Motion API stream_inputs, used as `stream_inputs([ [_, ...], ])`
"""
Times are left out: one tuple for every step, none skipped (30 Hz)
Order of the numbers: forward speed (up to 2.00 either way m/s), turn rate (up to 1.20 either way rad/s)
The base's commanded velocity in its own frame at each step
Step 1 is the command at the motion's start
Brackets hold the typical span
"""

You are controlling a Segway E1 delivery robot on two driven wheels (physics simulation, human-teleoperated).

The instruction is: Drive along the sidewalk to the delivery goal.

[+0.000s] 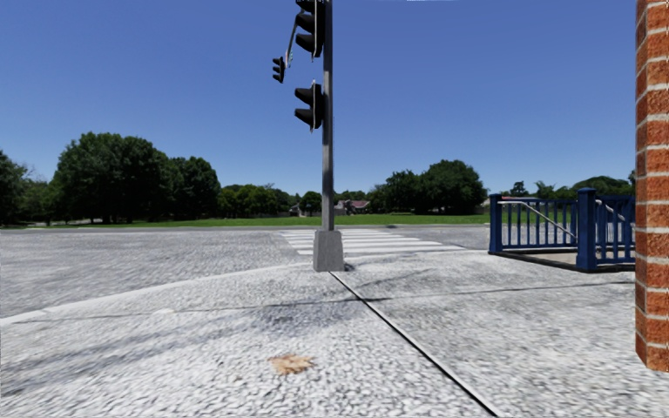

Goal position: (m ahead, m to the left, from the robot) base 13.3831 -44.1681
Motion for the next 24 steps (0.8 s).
stream_inputs([
  [1.80,-0.56],
  [1.80,-0.57],
  [1.80,-0.57],
  [1.80,-0.57],
  [1.80,-0.57],
  [1.80,-0.57],
  [1.80,-0.57],
  [1.80,-0.57],
  [1.80,-0.57],
  [1.80,-0.57],
  [1.80,-0.57],
  [1.81,-0.57],
  [1.81,-0.57],
  [1.81,-0.57],
  [1.81,-0.57],
  [1.81,-0.57],
  [1.81,-0.57],
  [1.81,-0.57],
  [1.81,-0.57],
  [1.81,-0.58],
  [1.81,-0.60],
  [1.81,-0.61],
  [1.81,-0.61],
  [1.81,-0.61],
])
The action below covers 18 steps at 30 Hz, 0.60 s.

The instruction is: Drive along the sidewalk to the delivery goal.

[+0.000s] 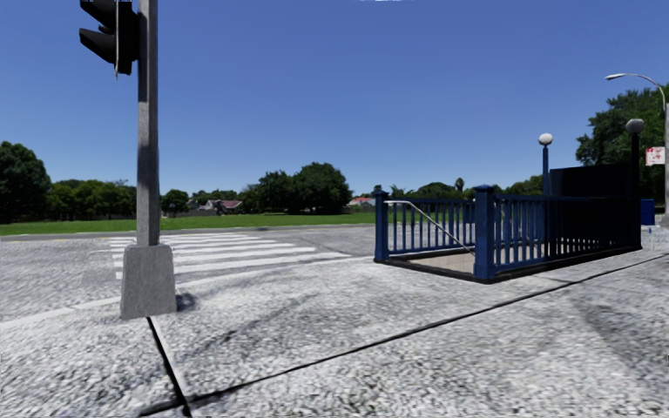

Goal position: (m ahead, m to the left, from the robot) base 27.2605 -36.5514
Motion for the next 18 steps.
stream_inputs([
  [1.81,-0.61],
  [1.81,-0.61],
  [1.81,-0.61],
  [1.81,-0.61],
  [1.81,-0.61],
  [1.81,-0.61],
  [1.81,-0.61],
  [1.81,-0.61],
  [1.81,-0.63],
  [1.81,-0.64],
  [1.81,-0.64],
  [1.81,-0.65],
  [1.81,-0.65],
  [1.81,-0.68],
  [1.81,-0.71],
  [1.81,-0.71],
  [1.81,-0.72],
  [1.81,-0.72],
])
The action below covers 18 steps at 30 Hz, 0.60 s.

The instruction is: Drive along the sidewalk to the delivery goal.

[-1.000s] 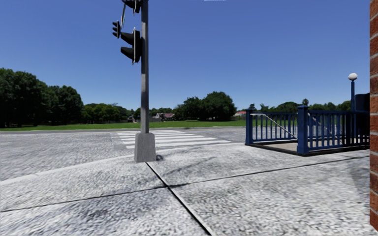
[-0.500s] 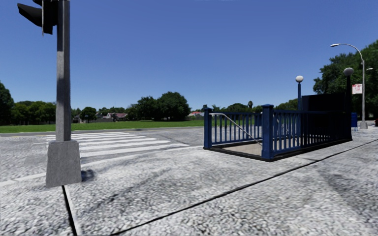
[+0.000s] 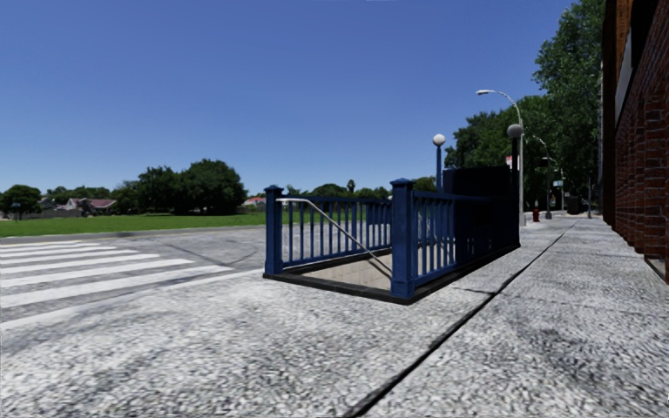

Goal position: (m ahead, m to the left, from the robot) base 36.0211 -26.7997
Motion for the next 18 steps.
stream_inputs([
  [1.81,-0.73],
  [1.81,-0.73],
  [1.81,-0.73],
  [1.81,-0.73],
  [1.81,-0.73],
  [1.81,-0.73],
  [1.81,-0.73],
  [1.81,-0.73],
  [1.81,-0.73],
  [1.81,-0.73],
  [1.81,-0.73],
  [1.81,-0.73],
  [1.81,-0.73],
  [1.81,-0.73],
  [1.81,-0.73],
  [1.81,-0.73],
  [1.81,-0.73],
  [1.81,-0.73],
])
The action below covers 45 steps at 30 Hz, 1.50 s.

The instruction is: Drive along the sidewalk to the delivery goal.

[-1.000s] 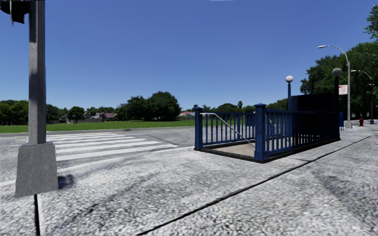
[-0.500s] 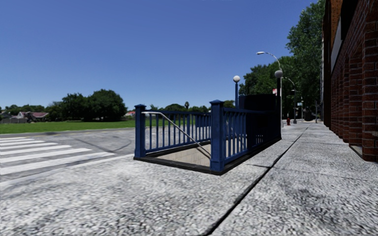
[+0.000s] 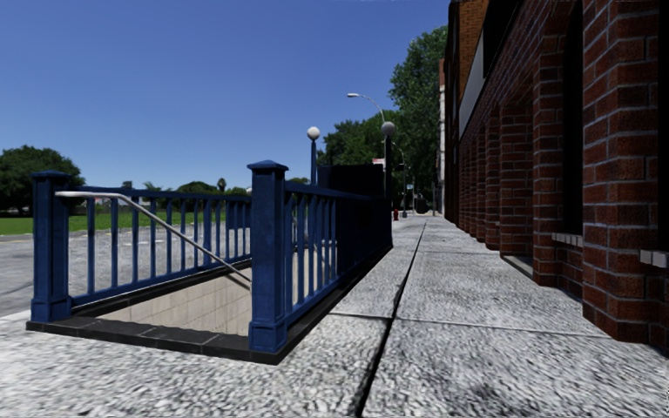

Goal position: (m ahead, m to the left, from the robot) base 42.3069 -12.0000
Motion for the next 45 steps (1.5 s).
stream_inputs([
  [1.81,-0.73],
  [1.81,-0.73],
  [1.81,-0.73],
  [1.81,-0.73],
  [1.81,-0.73],
  [1.81,-0.73],
  [1.81,-0.73],
  [1.81,-0.73],
  [1.81,-0.73],
  [1.81,-0.73],
  [1.81,-0.73],
  [1.81,-0.73],
  [1.81,-0.73],
  [1.81,-0.73],
  [1.81,-0.73],
  [1.81,-0.31],
  [1.81,-0.04],
  [1.81,0.00],
  [1.81,0.00],
  [1.81,0.00],
  [1.81,0.00],
  [1.81,0.00],
  [1.81,0.00],
  [1.81,0.00],
  [1.86,0.00],
  [1.86,0.00],
  [2.00,0.00],
  [2.00,0.00],
  [2.00,0.00],
  [2.00,0.00],
  [2.00,0.00],
  [2.00,0.00],
  [2.00,0.00],
  [2.00,0.00],
  [2.00,0.00],
  [2.00,0.00],
  [2.00,0.00],
  [2.00,0.00],
  [2.00,0.00],
  [2.00,0.00],
  [2.00,0.00],
  [2.00,0.00],
  [2.00,0.00],
  [2.00,0.10],
  [2.00,0.16],
])
